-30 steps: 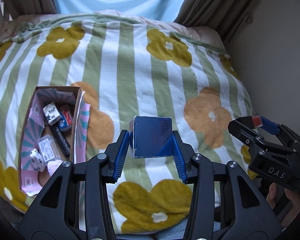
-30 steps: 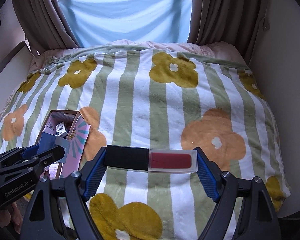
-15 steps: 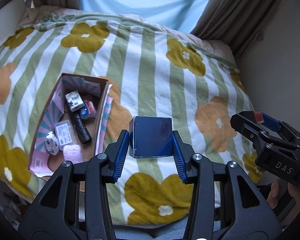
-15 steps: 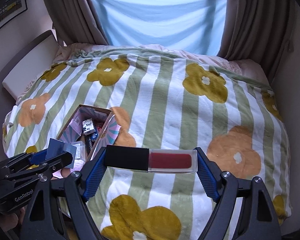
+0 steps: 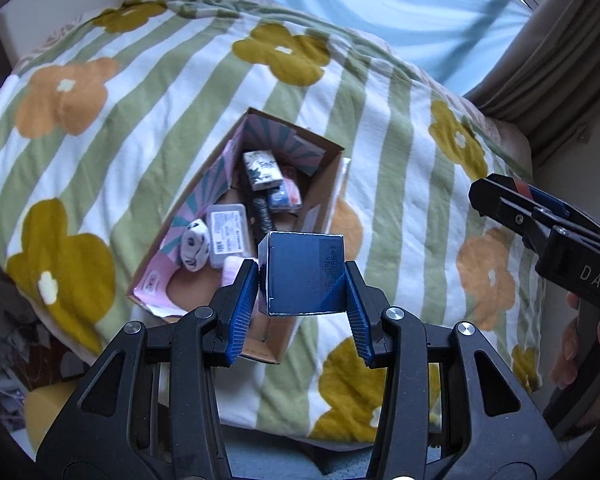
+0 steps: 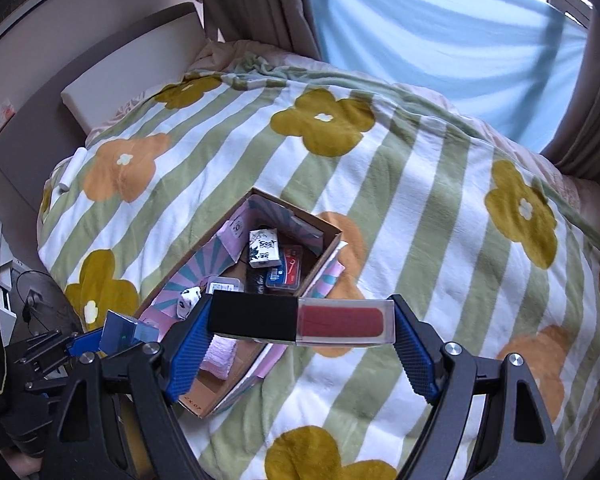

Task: Organize objects
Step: 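Carry the blue cube with left tool while right tool carries lipstick to box, then open both tools to drop the blue cube and lipstick into the box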

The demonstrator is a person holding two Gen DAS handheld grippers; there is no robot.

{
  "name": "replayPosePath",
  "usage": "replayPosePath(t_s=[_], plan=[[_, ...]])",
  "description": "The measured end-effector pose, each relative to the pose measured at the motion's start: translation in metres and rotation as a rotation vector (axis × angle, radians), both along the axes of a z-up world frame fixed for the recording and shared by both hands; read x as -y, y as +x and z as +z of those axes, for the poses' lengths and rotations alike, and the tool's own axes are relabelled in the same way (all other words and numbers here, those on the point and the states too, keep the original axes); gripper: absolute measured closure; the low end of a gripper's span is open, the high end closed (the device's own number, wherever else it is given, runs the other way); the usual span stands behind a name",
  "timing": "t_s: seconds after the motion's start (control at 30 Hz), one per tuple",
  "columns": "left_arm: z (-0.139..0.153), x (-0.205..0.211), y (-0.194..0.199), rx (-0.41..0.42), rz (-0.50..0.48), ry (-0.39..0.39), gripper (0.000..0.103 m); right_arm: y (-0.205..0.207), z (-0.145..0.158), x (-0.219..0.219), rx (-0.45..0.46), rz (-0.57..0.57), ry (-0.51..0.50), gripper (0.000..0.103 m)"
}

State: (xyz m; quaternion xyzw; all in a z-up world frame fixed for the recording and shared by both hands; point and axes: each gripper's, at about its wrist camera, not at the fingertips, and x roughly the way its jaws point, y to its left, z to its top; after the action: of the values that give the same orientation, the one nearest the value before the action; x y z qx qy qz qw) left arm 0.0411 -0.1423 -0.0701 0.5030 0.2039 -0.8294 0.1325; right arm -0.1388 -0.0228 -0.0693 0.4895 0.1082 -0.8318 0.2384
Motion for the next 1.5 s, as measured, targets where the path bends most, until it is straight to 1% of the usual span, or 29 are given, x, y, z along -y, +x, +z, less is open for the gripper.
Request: replayPosePath(t_s=[0.13,0.33,0.5,0.63,0.83,0.97,1.03,1.07,1.1,1.13,1.2,1.23,1.27,1.33,1.4,1.5], plan=[[-0.025,0.027,0.006,0.036,0.054,0.018,0.064,-0.021,-0.032,0.031,0.036,0.046,0.026,0.023],[-0.069,0.051,0.003,0.088,0.074,0.029,0.064,-0.044,-0.085,0.07,0.087,0.101,0.073,0.023],[-0.102,0.067,-0.005,0.115,0.084,0.048,0.064,-0.06,-0.13,0.09,0.14,0.132,0.09,0.023],[-0.125,0.078,-0.014,0.137,0.09,0.044,0.064,-0.066,-0.154,0.098,0.179,0.152,0.095,0.023],[-0.149,0.081,-0.015,0.178,0.074,0.05,0.064,-0.069,-0.162,0.1,0.209,0.172,0.083,0.023],[-0.153,0.081,-0.013,0.188,0.07,0.066,0.064,-0.069,-0.159,0.104,0.231,0.211,0.039,0.023],[-0.151,0.08,-0.015,0.189,0.06,0.069,0.064,-0.068,-0.157,0.109,0.235,0.241,0.034,0.022],[-0.15,0.079,-0.016,0.186,0.056,0.064,0.063,-0.067,-0.157,0.111,0.23,0.253,0.042,0.019],[-0.149,0.077,-0.018,0.196,0.049,0.044,0.061,-0.066,-0.157,0.113,0.225,0.269,0.058,0.009],[-0.147,0.075,-0.021,0.209,0.036,0.024,0.056,-0.066,-0.157,0.114,0.223,0.28,0.069,0.002],[-0.143,0.07,-0.024,0.21,0.009,0.004,0.002,-0.065,-0.156,0.113,0.215,0.278,0.078,0.001],[-0.14,0.068,-0.024,0.196,0.004,-0.002,0.0,-0.065,-0.157,0.111,0.221,0.275,0.079,0.0],[-0.138,0.067,-0.024,0.185,0.0,0.005,0.0,-0.066,-0.157,0.109,0.224,0.267,0.081,0.0],[-0.14,0.067,-0.026,0.191,0.003,0.019,0.0,-0.066,-0.157,0.105,0.217,0.253,0.076,0.0],[-0.141,0.067,-0.025,0.199,0.01,0.009,0.0,-0.065,-0.157,0.103,0.22,0.247,0.077,0.0],[-0.143,0.069,-0.024,0.205,0.02,0.016,0.0,-0.062,-0.155,0.101,0.215,0.241,0.077,0.0]])
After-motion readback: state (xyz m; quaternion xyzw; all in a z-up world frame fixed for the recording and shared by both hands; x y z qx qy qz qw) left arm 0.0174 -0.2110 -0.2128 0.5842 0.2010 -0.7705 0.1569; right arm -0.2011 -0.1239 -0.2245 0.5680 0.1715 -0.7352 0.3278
